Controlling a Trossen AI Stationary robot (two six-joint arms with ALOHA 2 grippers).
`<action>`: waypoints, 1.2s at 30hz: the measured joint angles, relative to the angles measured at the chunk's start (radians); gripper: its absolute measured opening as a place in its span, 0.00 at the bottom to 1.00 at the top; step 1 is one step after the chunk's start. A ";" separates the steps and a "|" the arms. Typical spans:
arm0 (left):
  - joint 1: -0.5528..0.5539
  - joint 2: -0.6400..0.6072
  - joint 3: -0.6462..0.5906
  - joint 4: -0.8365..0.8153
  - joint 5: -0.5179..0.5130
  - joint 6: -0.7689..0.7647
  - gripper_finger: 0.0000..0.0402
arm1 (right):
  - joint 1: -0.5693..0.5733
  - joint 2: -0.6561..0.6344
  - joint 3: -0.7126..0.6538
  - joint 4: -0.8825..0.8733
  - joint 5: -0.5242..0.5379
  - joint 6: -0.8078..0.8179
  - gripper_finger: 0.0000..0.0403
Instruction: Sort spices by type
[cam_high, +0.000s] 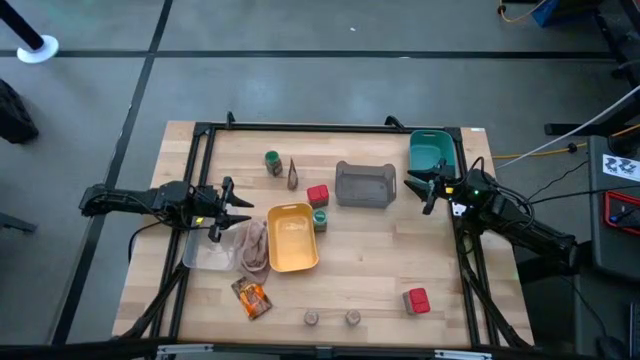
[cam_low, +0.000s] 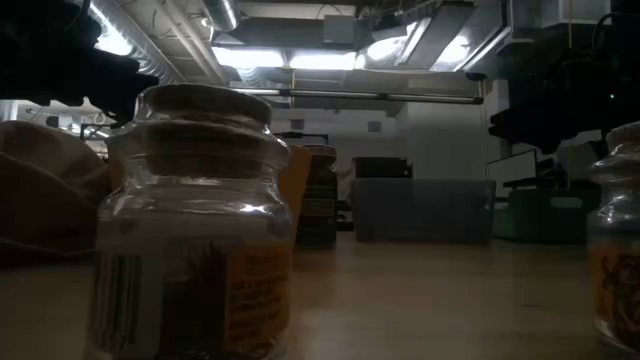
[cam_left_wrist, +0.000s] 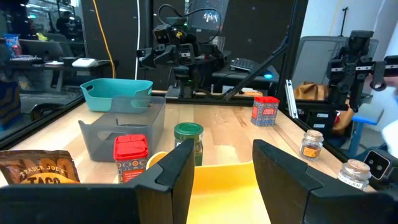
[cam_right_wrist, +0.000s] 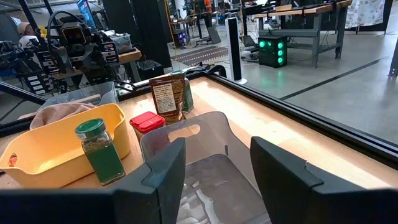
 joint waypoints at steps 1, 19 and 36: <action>0.000 0.000 0.000 0.000 0.000 0.000 0.37 | 0.000 0.000 0.000 0.000 0.000 0.000 0.45; 0.000 0.000 0.000 0.000 0.000 -0.001 0.37 | 0.000 0.000 0.000 0.000 0.000 0.000 0.45; 0.000 0.000 0.000 0.000 0.000 0.086 0.37 | 0.000 0.000 0.000 0.005 -0.004 0.000 0.45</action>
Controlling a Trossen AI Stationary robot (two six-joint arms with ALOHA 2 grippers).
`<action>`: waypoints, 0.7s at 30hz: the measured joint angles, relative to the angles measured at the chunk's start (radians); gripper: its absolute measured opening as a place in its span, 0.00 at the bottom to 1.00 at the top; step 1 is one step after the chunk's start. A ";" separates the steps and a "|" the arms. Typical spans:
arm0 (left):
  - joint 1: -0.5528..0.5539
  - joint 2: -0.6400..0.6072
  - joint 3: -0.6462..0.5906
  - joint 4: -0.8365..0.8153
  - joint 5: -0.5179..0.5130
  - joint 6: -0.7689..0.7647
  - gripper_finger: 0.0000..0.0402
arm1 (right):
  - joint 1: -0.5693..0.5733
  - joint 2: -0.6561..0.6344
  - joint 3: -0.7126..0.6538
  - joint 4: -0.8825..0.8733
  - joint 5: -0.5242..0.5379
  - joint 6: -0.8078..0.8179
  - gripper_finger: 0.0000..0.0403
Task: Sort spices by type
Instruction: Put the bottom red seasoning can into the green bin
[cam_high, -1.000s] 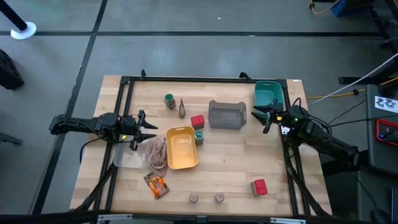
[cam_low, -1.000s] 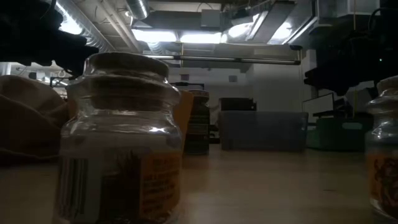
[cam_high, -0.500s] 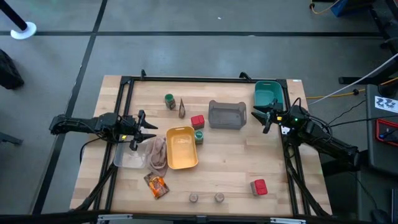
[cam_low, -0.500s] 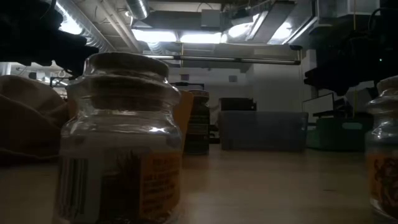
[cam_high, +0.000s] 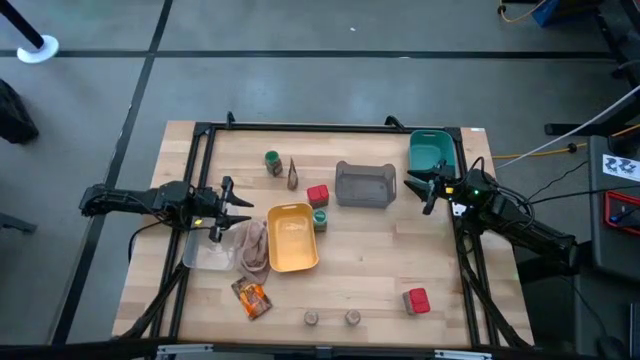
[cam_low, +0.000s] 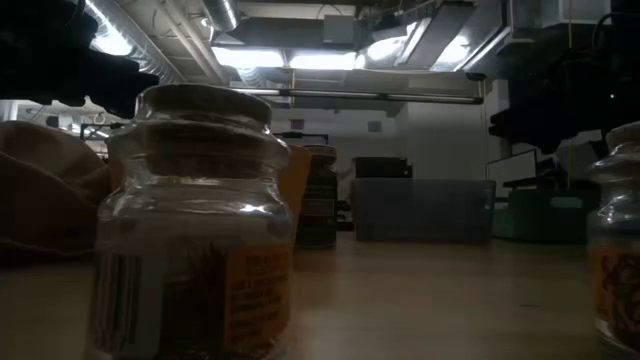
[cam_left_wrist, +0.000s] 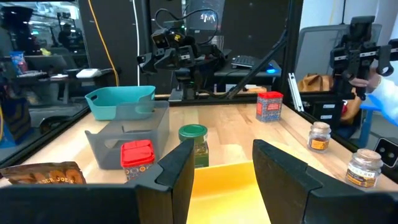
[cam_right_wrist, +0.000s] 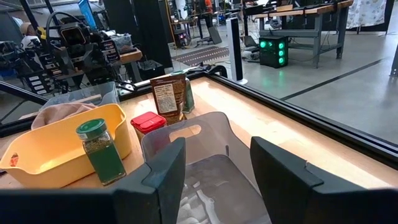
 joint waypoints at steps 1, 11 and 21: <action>0.000 0.000 0.000 0.000 0.000 0.000 0.37 | 0.000 0.000 -0.001 0.005 -0.002 0.000 0.45; 0.000 0.000 0.000 0.000 0.000 -0.010 0.37 | 0.000 0.000 -0.003 0.156 -0.218 0.002 0.45; 0.000 0.000 0.000 0.000 0.000 -0.015 0.37 | 0.000 0.000 -0.002 0.238 -0.209 0.036 0.45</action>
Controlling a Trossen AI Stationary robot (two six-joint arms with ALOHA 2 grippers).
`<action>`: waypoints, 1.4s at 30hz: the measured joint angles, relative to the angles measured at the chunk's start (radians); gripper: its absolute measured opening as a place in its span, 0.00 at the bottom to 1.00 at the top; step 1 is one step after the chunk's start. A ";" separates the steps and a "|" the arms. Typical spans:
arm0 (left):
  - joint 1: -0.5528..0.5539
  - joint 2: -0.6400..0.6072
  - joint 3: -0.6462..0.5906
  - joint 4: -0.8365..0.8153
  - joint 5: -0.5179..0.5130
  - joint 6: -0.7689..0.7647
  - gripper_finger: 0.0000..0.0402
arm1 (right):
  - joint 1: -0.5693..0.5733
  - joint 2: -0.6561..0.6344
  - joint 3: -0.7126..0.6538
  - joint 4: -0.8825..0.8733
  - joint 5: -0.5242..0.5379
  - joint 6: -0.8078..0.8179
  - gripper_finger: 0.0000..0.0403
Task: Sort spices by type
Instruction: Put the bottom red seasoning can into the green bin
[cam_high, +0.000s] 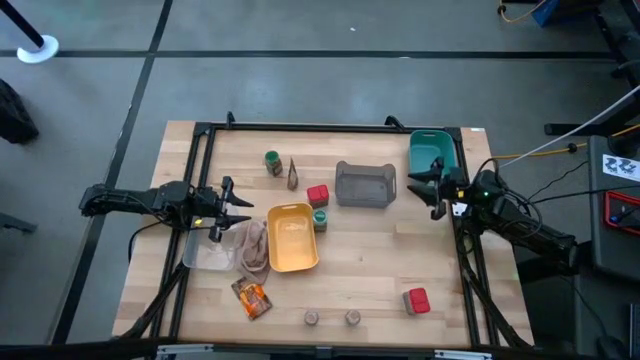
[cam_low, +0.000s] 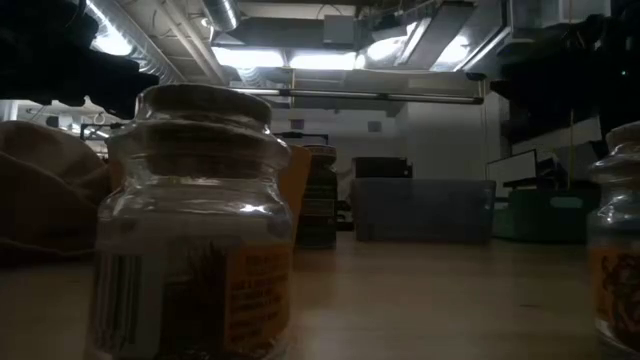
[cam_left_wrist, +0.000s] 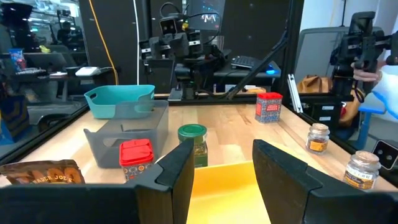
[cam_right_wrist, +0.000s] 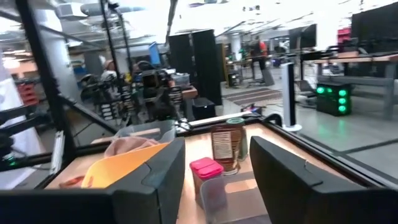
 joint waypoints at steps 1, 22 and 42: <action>0.000 0.000 0.000 0.000 0.000 0.000 0.37 | 0.000 0.000 0.000 -0.002 0.010 0.001 0.45; 0.000 0.000 0.000 0.000 0.000 0.005 0.37 | 0.000 0.000 0.126 -0.065 0.077 0.097 0.72; 0.000 0.000 0.000 0.000 0.000 0.008 0.37 | 0.001 0.427 0.605 -0.751 -0.178 0.650 0.72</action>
